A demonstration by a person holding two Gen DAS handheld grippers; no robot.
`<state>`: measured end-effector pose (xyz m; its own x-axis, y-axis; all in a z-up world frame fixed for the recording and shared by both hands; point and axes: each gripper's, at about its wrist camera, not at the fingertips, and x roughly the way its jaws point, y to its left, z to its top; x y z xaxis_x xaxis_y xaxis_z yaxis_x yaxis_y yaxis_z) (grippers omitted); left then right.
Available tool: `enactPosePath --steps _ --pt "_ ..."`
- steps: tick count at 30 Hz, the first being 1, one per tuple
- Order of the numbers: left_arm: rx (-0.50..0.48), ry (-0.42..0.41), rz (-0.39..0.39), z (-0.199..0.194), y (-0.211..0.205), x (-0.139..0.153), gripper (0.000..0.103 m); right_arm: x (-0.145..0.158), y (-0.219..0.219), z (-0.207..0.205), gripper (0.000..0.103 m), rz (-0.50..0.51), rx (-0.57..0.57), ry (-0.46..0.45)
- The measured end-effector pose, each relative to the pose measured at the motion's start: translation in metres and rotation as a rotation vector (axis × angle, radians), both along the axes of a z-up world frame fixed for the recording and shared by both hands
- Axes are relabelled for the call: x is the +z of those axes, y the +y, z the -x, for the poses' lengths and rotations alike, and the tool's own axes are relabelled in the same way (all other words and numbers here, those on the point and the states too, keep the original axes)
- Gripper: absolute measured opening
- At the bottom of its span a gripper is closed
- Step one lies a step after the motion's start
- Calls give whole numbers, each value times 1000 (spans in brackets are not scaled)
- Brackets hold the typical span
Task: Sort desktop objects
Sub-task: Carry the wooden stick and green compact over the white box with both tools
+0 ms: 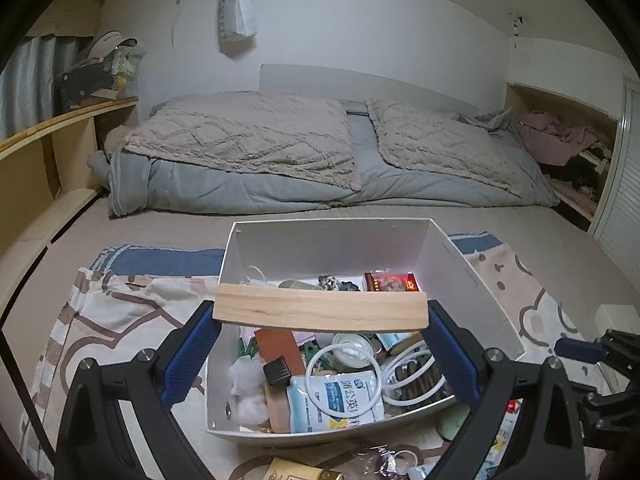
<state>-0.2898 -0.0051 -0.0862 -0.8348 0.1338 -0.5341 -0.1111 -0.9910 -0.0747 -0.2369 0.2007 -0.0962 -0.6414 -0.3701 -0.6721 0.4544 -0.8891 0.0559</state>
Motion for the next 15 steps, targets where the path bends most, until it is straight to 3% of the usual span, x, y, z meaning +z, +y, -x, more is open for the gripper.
enactPosePath --steps 4,7,15 --pt "-3 3 36 -1 -4 -4 100 -30 9 6 53 33 -39 -77" --pt "1 11 43 -2 -9 -3 100 -52 9 8 73 35 -64 -124" --pt "32 10 9 3 -23 -3 100 -96 -15 14 74 -59 -64 -194"
